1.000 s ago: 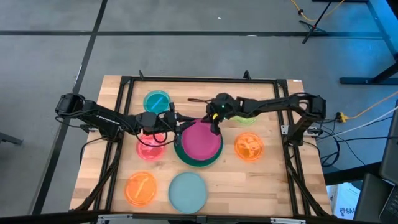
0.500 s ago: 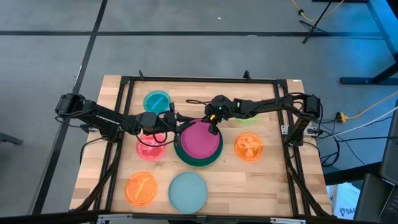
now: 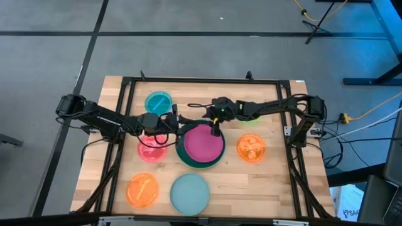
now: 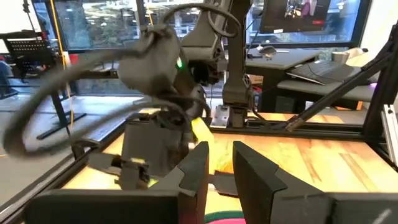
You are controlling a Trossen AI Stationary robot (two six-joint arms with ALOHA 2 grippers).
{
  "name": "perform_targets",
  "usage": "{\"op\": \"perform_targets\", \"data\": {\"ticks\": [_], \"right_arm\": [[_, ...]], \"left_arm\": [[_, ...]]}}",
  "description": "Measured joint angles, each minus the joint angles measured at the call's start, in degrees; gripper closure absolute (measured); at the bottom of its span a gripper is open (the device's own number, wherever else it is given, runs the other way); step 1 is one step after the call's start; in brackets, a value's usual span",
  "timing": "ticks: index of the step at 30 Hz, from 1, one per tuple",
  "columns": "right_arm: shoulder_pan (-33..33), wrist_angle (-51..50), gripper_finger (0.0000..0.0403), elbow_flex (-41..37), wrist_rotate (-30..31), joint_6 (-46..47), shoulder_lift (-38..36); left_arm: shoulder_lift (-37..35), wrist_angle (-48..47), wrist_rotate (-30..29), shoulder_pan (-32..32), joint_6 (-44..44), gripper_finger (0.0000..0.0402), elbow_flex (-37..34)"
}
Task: Stack plastic plates
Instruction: Stack the light blue plate on top of the dark pink plate
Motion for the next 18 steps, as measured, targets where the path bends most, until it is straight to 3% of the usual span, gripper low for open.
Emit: {"op": "perform_targets", "data": {"ticks": [10, 14, 18], "right_arm": [[5.7, -13.6, 0.0231, 0.0, -1.1, -5.9, -13.4], [9.7, -11.6, 0.0231, -4.2, -1.6, -5.8, -18.1], [14.2, -6.0, 0.0231, -11.3, -1.4, -5.1, -20.7]], "left_arm": [[0.0, -4.0, 0.9, -0.9, 0.2, 0.0309, 0.0], [0.0, -8.5, 1.4, -2.3, -0.8, 0.0276, 1.3], [0.0, -19.8, 1.3, -3.9, -4.1, 0.0252, 5.8]]}}
